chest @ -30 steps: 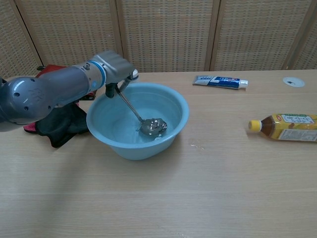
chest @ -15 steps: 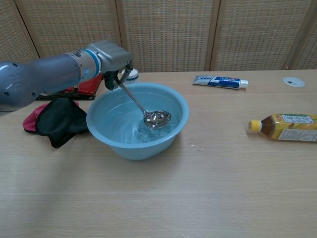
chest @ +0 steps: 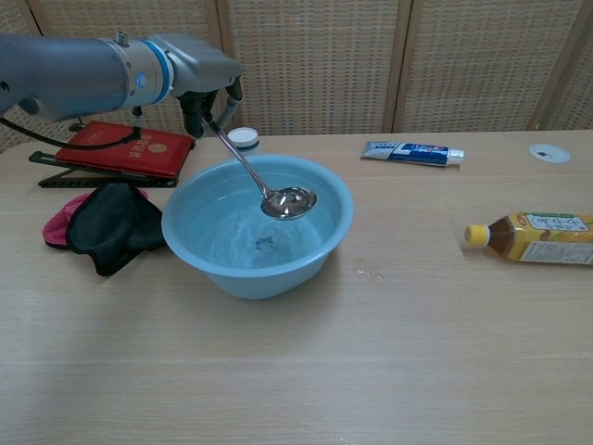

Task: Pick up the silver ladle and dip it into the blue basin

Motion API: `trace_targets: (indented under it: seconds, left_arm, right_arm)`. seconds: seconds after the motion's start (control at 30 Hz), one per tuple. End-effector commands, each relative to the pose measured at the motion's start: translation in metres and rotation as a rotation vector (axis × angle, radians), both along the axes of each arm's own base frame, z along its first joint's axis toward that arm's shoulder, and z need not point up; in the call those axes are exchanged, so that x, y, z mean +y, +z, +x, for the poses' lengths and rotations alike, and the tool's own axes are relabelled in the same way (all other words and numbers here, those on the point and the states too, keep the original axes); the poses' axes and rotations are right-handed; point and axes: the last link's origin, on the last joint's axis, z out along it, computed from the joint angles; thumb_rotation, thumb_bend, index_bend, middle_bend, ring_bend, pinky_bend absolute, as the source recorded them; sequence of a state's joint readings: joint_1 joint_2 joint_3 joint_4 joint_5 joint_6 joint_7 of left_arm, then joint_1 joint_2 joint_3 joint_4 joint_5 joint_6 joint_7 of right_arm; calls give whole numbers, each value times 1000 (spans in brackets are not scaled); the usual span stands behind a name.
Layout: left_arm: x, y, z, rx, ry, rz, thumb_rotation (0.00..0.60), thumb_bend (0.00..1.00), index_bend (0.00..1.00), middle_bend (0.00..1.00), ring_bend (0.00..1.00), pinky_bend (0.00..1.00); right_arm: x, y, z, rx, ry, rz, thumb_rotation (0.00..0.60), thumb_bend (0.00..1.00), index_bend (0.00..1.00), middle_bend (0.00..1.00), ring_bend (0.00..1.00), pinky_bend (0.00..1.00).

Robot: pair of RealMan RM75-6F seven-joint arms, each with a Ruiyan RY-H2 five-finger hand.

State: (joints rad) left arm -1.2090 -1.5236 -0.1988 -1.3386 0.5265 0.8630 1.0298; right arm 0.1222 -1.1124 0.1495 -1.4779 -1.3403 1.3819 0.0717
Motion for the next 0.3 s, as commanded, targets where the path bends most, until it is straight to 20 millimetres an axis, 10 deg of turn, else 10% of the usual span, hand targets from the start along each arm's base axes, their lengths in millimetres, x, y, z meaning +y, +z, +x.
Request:
trace_targets:
  seconds: [0.03,0.3]
  left_arm:
    - [-2,13,13,10,-10,19,600,601,740,922,921,1000]
    - [-8,31,27,34,-37,48,600,603,746,922,921,1000]
  right_arm:
    - [0,1,0,-2,-1,-4,600,0,0,0,0,0]
    - [0,2,0,-4,-2,-7,600,0,0,0,0,0]
